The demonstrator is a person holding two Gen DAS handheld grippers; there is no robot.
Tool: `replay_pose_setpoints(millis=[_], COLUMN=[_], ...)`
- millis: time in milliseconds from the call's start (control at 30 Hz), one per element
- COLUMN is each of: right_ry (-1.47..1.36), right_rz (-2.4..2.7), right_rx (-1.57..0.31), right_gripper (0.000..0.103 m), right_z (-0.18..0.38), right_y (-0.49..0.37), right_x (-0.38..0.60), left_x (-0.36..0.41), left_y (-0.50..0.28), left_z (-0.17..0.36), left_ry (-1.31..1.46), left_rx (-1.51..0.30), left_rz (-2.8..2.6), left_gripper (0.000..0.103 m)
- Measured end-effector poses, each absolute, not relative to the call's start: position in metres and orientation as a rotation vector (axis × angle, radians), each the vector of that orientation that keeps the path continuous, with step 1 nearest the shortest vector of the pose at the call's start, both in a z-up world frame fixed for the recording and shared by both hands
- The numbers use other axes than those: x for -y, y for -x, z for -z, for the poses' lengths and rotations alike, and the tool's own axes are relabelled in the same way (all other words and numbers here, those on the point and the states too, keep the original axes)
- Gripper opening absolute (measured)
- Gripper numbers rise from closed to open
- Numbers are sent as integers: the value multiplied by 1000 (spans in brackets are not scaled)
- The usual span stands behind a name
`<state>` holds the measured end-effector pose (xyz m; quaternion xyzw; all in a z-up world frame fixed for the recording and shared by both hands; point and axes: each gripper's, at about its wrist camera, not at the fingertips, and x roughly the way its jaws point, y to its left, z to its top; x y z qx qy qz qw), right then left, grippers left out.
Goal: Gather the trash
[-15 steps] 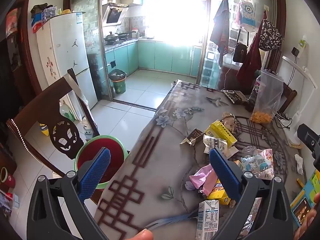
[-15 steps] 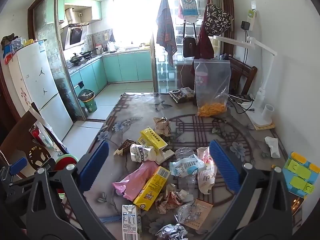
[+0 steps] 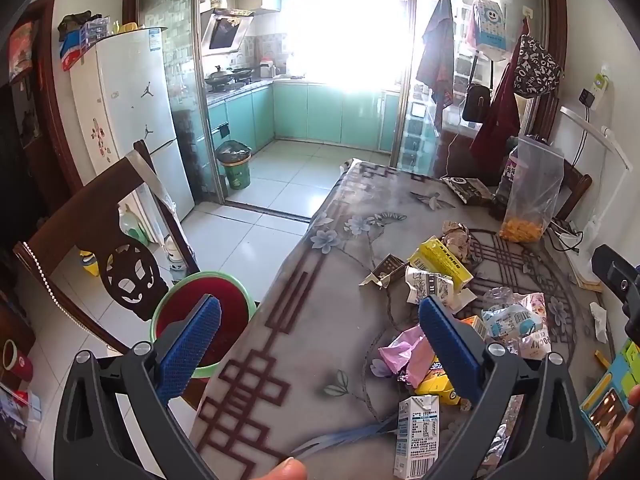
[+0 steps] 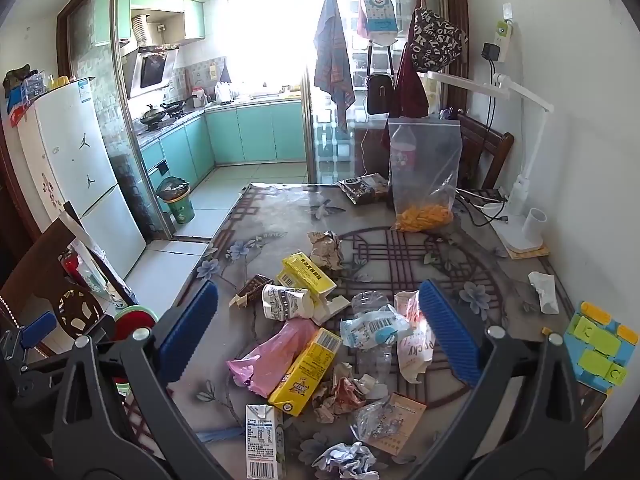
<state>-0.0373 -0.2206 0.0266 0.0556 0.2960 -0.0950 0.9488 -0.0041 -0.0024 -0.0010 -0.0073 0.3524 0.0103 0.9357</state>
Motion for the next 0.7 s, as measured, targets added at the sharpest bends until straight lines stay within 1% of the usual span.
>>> replay_pose_setpoints(millis=[700], right_ry=[-112], right_rz=[184], right_rx=[-610], right_gripper=[99], right_z=[-23], right_y=[32], right_x=[216], left_x=[3], left_y=[7], left_z=[-5], left_ry=[3], left_rx=[-705], left_rz=[-29], left_gripper=[95])
